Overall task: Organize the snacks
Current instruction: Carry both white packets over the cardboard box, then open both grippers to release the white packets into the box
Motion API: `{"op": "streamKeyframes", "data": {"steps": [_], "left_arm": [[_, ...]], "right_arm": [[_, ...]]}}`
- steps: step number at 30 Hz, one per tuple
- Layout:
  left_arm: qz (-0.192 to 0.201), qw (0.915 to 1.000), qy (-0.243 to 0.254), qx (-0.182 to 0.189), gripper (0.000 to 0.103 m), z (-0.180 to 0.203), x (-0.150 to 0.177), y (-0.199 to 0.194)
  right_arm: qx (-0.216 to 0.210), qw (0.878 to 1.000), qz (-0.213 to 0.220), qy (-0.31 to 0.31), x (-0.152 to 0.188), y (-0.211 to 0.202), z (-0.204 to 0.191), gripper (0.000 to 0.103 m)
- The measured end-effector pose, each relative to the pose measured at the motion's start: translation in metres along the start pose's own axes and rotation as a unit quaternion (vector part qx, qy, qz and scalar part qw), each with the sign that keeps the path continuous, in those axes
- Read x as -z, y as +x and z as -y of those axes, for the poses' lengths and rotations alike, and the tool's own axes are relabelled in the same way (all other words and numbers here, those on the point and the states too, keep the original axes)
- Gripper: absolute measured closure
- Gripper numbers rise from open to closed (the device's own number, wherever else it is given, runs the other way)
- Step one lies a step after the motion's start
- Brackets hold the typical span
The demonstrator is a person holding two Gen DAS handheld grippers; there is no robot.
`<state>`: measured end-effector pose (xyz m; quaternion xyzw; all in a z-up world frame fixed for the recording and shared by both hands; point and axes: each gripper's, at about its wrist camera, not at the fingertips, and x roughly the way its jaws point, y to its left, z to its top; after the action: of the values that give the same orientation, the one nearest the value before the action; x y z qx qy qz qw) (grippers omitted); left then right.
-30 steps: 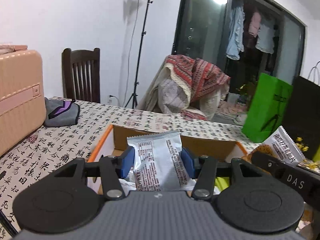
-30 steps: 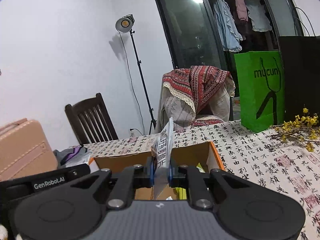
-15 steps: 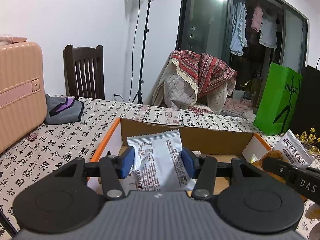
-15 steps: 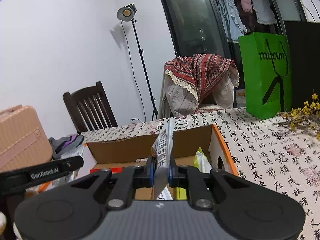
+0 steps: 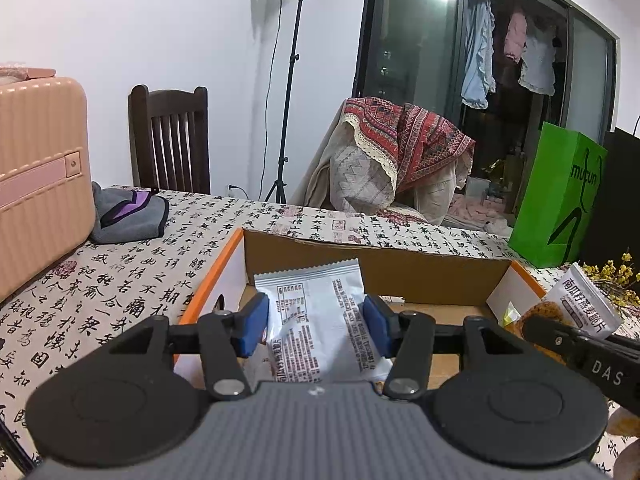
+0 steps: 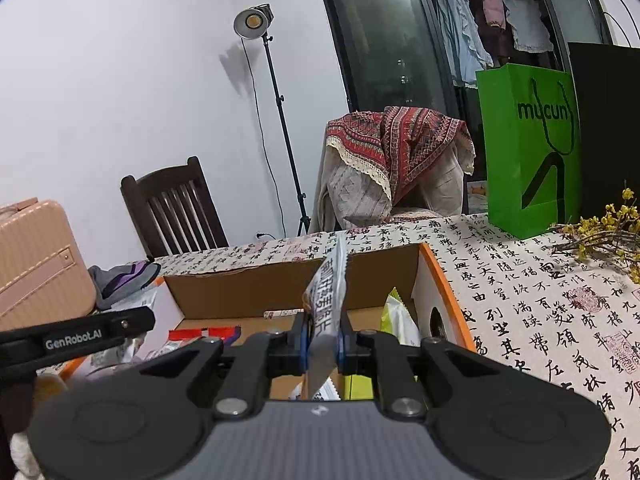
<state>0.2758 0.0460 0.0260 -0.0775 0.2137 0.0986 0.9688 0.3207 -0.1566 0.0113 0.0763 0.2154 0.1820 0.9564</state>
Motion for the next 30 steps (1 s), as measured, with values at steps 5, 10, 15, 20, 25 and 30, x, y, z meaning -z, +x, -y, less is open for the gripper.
{"op": "streamKeyframes", "data": {"steps": [5, 10, 15, 20, 25, 30], "left_arm": [[0.009, 1.0000, 0.001, 0.002, 0.045, 0.000, 0.000, -0.004], [0.028, 0.9996, -0.007, 0.005, 0.023, -0.002, -0.001, -0.013], [0.049, 0.9985, -0.025, 0.004, 0.000, -0.005, -0.002, -0.023], [0.057, 0.9977, -0.037, 0.000, 0.000, -0.008, -0.004, -0.028], [0.055, 0.9977, -0.040, -0.002, 0.000, -0.008, -0.004, -0.029], [0.056, 0.9976, -0.040, -0.001, 0.000, -0.008, -0.005, -0.032]], "right_arm": [[-0.003, 1.000, -0.007, -0.007, 0.001, 0.004, -0.001, 0.087], [-0.010, 1.000, -0.005, -0.003, 0.001, 0.001, 0.001, 0.053], [-0.017, 1.000, 0.012, 0.001, 0.000, -0.009, 0.001, 0.005], [-0.010, 1.000, 0.021, 0.005, -0.002, -0.015, 0.001, 0.000], [-0.009, 1.000, 0.020, 0.010, -0.002, -0.017, 0.001, 0.000], [-0.008, 1.000, 0.023, 0.010, -0.004, -0.021, 0.001, 0.000]]}}
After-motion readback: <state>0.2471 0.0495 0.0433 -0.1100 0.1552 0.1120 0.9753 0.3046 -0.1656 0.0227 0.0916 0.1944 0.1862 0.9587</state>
